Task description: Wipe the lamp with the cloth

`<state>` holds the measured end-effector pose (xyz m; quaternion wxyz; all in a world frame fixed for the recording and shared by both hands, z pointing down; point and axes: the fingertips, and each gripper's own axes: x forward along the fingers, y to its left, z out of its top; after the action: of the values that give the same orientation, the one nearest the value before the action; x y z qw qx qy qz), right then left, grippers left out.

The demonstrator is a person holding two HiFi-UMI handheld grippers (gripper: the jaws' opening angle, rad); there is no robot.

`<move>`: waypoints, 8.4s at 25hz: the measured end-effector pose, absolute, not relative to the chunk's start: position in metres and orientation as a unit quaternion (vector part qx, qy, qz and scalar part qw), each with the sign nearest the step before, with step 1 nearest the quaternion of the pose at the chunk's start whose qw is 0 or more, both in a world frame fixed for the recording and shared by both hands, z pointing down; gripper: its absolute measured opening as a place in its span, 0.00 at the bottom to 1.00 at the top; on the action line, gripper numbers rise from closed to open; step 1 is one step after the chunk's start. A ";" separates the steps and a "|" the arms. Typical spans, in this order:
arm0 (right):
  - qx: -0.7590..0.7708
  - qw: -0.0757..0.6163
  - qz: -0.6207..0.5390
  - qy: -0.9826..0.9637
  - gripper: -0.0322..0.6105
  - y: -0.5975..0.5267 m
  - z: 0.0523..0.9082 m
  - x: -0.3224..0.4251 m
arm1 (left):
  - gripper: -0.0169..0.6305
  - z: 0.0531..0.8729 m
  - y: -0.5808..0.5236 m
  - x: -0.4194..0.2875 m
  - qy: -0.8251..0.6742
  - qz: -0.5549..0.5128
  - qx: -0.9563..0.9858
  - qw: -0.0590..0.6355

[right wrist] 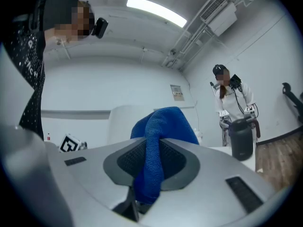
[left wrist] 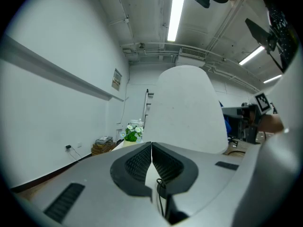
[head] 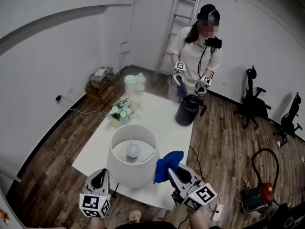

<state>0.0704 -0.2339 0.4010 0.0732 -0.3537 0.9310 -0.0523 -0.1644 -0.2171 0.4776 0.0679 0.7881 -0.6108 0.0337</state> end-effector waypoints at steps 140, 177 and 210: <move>0.196 -0.677 0.440 0.557 0.17 -0.129 0.525 -0.153 | 0.04 0.506 -0.187 -0.239 -0.662 0.025 0.744 0.085; -0.205 -0.343 0.149 0.904 0.17 -0.120 0.515 -0.046 | 0.05 0.486 -0.135 -0.141 -0.591 0.035 0.803 0.074; -0.371 -0.201 0.110 0.900 0.17 -0.244 0.582 -0.102 | 0.05 0.516 -0.177 -0.163 -0.597 0.052 0.793 0.109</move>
<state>-0.1018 -0.2444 0.5819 -0.2010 -0.3707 0.9001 0.1096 -0.1626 -0.1766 0.5159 0.1086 0.7928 -0.5974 0.0525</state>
